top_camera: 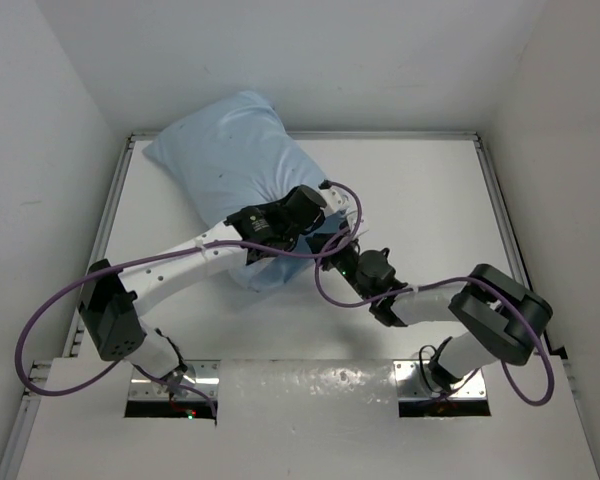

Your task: Put the pillow into the pillowcase

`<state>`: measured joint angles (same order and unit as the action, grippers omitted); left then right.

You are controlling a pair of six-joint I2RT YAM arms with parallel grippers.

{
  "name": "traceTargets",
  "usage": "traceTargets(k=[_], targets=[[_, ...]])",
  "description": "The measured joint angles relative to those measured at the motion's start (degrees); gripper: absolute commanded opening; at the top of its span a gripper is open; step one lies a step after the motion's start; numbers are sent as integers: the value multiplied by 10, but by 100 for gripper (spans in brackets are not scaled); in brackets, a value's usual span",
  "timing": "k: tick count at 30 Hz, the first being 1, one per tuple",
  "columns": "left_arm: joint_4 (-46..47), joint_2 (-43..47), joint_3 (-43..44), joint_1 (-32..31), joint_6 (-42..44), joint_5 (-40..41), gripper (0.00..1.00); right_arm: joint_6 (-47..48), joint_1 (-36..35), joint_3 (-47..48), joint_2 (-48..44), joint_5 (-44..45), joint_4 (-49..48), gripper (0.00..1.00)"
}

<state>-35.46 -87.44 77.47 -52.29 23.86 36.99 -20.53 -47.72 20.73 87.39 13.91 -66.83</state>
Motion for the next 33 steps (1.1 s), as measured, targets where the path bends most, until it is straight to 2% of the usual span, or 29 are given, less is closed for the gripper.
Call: traceTargets(k=[1, 4, 7, 8, 12, 13, 14, 15, 18, 21, 23, 24, 26, 27, 29, 30, 33], targets=[[-1, 0, 0, 0, -3, -3, 0, -9, 0, 4, -9, 17, 6, 31], [-4, -2, 3, 0, -11, -12, 0, -36, 4, 32, -8, 54, 34, 34], [-8, -16, 25, 2, -23, -22, 0, -76, 17, 75, 46, 77, 30, 38], [-8, -21, 36, 2, -28, -24, 0, -97, 24, 81, 70, 82, 20, 49], [-17, -27, 73, 3, -45, -39, 0, -164, 64, 85, 137, 90, 16, 68], [-21, -27, 84, 3, -50, -48, 0, -174, 74, 90, 146, 93, 27, 70], [-24, -27, 93, 4, -54, -56, 0, -181, 83, 102, 154, 97, 45, 72], [-28, -27, 102, 4, -59, -68, 0, -185, 90, 118, 160, 101, 62, 80], [-36, -26, 116, 6, -73, -104, 0, -199, 102, 181, 181, 126, 101, 92], [-50, -27, 127, 17, -85, -142, 0, -215, 101, 235, 201, 164, 154, 99], [-65, -29, 139, 27, -94, -170, 0, -229, 101, 270, 220, 187, 189, 99], [-74, -31, 148, 31, -97, -181, 0, -236, 101, 285, 229, 196, 203, 98], [-90, -36, 167, 35, -104, -201, 0, -252, 101, 305, 243, 215, 235, 83], [-96, -37, 176, 35, -106, -210, 0, -261, 100, 312, 250, 226, 248, 50], [-106, -37, 191, 35, -110, -234, 0, -271, 101, 318, 260, 244, 267, 15], [-110, -37, 198, 34, -112, -247, 0, -275, 101, 320, 266, 251, 273, 1], [-113, -37, 207, 31, -113, -265, 0, -287, 101, 320, 273, 267, 288, 0]])
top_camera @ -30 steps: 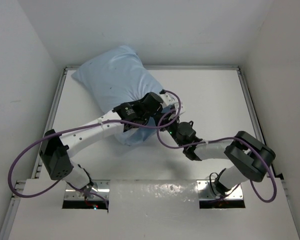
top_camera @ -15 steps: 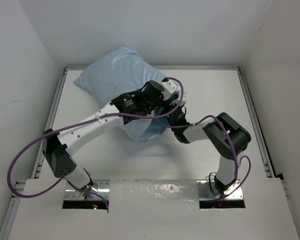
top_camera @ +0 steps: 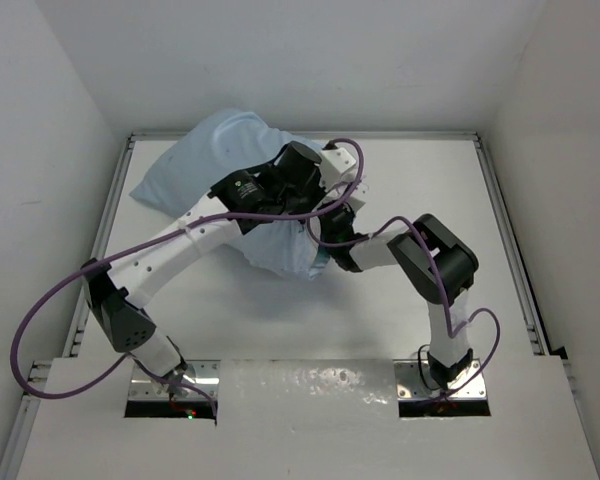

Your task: Put the pillow into the pillowcase

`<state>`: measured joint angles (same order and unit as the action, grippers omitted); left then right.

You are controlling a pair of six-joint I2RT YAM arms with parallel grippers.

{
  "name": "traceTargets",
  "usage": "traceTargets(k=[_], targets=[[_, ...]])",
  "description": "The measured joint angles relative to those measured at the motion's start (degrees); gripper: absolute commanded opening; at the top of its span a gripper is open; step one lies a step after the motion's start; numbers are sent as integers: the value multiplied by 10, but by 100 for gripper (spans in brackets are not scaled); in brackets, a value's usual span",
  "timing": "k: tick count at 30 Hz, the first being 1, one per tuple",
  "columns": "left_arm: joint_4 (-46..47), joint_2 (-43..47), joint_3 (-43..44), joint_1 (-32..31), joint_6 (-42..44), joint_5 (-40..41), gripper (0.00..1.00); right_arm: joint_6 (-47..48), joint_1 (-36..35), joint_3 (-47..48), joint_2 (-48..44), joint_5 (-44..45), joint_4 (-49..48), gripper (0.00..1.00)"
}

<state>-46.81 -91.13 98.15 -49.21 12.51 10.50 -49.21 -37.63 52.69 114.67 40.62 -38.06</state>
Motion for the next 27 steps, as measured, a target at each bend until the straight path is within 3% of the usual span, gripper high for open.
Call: traceTargets(k=[4, 14, 19, 20, 21, 24, 27], targets=[[-10, 2, -2, -1, 1, 3, 0, 14, 3, -64, -26, 7, -42, 0], [7, 50, -134, -17, 17, 13, 0, 137, 17, -423, -283, -43, -245, 0], [21, 42, -158, -18, 22, -21, 0, 178, 19, -484, -335, -72, -264, 0], [26, 39, -158, -18, 22, -27, 0, 189, 19, -484, -336, -85, -264, 4], [32, 37, -158, -18, 22, -31, 0, 204, 19, -483, -337, -102, -265, 23], [37, 30, -151, -18, 23, -37, 0, 246, 19, -476, -337, -159, -271, 57], [41, 27, -144, -18, 26, -36, 0, 279, 18, -472, -336, -200, -289, 64]])
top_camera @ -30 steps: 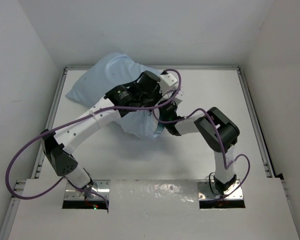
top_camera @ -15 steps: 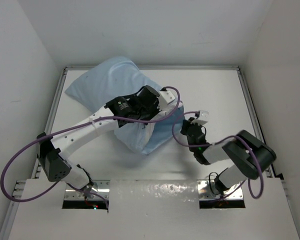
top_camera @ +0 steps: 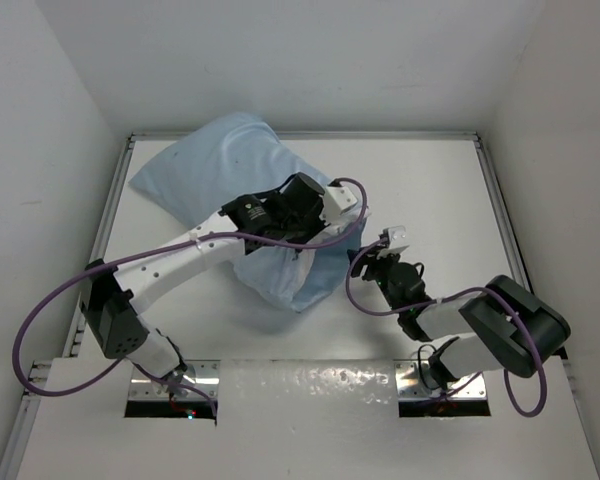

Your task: Put the pillow into the pillowcase

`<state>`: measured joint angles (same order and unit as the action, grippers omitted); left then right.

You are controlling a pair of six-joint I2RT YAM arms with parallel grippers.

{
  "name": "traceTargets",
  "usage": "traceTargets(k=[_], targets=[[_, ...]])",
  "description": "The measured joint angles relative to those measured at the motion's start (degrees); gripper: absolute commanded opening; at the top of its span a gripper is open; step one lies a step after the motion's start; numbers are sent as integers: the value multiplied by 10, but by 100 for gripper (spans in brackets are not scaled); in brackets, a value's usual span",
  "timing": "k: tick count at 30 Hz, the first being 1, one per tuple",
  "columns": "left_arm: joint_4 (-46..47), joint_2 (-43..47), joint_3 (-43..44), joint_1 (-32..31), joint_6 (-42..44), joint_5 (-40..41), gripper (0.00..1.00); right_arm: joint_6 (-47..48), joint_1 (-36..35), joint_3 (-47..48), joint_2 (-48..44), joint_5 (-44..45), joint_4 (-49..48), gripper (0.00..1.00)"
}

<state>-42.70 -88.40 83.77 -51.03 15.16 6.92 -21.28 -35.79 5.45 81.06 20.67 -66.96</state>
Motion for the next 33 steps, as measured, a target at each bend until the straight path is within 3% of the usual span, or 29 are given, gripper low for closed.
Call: traceTargets(k=[3, 5, 6, 8, 11, 13, 14, 16, 19, 23, 29, 33], targets=[[0, 0, 7, 0, 3, 2, 0, 14, -1, 8, 3, -13, -15, 73], [-1, 0, 10, 0, 5, 0, 0, 16, -1, 26, 14, -10, -19, 88], [-2, 0, 11, 0, 6, -2, 0, 14, -1, 43, 24, -2, -19, 91], [-8, 0, 18, 0, 8, -9, 0, 14, -1, 87, 52, 13, -15, 94], [-17, 0, 36, 0, 10, -15, 0, 16, -1, 170, 111, 31, -10, 91], [-21, 0, 46, 1, 13, -10, 0, 17, 0, 213, 147, 34, -11, 75], [-24, 0, 49, 3, 15, -6, 0, 14, 4, 231, 165, 34, -11, 46], [-29, 0, 51, 5, 15, -2, 0, 9, 8, 248, 190, 28, -15, 2], [-42, 4, 51, 3, 19, 13, 0, -23, 35, 227, 209, -14, -45, 0], [-39, 24, 27, 12, 34, 66, 0, -63, 104, 125, 200, -132, -73, 0], [-10, 47, -34, 63, 53, 136, 0, -98, 124, 35, 85, -350, -75, 0], [37, 47, -65, 69, 60, 177, 0, -110, 124, 14, 15, -436, -84, 0]])
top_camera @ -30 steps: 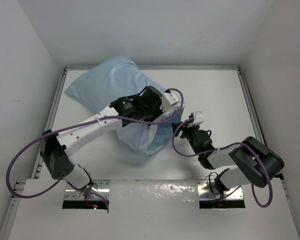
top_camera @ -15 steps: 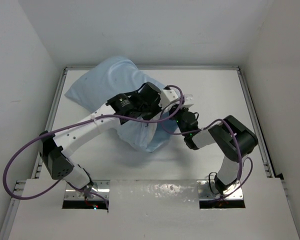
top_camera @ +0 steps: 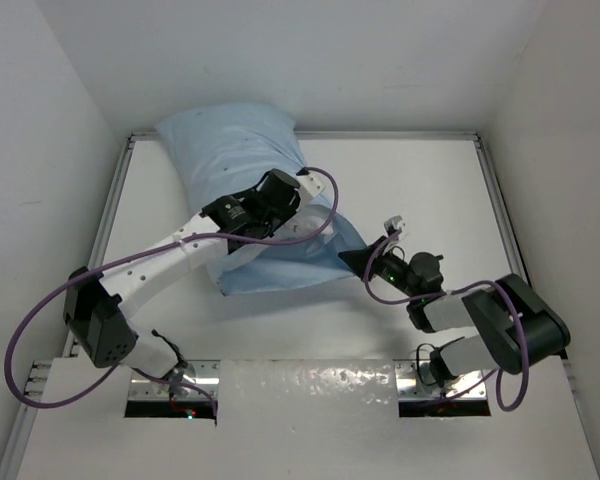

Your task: Put the pillow into the pillowcase

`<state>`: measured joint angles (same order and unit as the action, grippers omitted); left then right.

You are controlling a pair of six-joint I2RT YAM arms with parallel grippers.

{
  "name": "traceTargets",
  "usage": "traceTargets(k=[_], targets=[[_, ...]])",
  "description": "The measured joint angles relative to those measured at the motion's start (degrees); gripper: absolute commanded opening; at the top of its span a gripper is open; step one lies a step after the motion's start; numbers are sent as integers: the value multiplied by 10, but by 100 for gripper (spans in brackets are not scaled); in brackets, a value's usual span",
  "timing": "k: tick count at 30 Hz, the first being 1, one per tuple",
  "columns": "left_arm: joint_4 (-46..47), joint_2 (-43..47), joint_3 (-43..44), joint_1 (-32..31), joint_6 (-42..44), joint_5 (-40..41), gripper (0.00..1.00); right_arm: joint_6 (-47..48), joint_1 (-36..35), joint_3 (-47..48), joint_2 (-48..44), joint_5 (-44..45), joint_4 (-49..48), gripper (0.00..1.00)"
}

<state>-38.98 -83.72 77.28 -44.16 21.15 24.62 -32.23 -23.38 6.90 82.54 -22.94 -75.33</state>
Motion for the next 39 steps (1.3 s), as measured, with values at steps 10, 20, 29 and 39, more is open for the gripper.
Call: traceTargets(k=[10, 20, 29, 39], targets=[[103, -95, -51, -5, -15, 1, 39, -16, -39, -28, 53, -26, -5, 0], [14, -22, 40, -10, -23, -185, 98, -55, -42, -32, 108, 10, -4, 0], [-19, 43, 73, -108, 3, -316, 0, -81, -45, -39, 68, 61, 0, 0], [31, -54, -97, -132, 44, -334, 15, -97, -44, -43, 22, 96, 16, 0]])
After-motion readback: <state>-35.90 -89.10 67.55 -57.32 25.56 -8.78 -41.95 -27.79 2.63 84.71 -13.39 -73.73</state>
